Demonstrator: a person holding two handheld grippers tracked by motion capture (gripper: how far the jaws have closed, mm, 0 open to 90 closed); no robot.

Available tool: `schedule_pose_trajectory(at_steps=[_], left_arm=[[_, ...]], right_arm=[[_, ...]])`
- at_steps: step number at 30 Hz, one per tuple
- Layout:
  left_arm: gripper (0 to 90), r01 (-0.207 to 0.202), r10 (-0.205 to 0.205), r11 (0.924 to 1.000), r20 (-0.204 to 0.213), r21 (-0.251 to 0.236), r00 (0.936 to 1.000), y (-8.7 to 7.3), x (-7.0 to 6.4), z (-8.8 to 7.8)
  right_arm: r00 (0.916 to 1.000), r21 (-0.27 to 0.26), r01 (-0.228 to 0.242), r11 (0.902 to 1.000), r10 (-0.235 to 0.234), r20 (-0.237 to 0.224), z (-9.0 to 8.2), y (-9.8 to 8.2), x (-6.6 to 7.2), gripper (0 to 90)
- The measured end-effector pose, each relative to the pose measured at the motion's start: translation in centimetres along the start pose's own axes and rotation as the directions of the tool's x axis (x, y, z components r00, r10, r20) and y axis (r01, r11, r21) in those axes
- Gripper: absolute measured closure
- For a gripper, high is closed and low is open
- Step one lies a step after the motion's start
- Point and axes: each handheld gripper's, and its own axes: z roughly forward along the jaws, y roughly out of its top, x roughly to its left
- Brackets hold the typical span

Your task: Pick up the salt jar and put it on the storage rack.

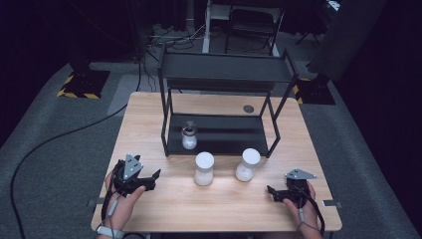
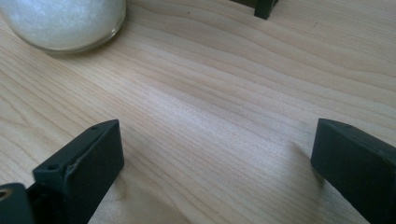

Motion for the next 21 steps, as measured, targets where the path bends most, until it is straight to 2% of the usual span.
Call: schedule_pose_trajectory(at_steps=[11,21], left_arm=[[12.8,0.013,-0.012,0.9989,-0.022,0.045,0.9997,-1.9,0.6,0.7],[12.8,0.043,-0.04,0.9963,-0.033,0.074,0.9986,-3.4,1.2,1.5]], right_arm=[[1.0,0.0,-0.001,1.0,0.001,0.001,0.0,0.0,0.0,2.4],[1.0,0.0,-0.001,1.0,0.001,0.001,0.0,0.0,0.0,2.4]])
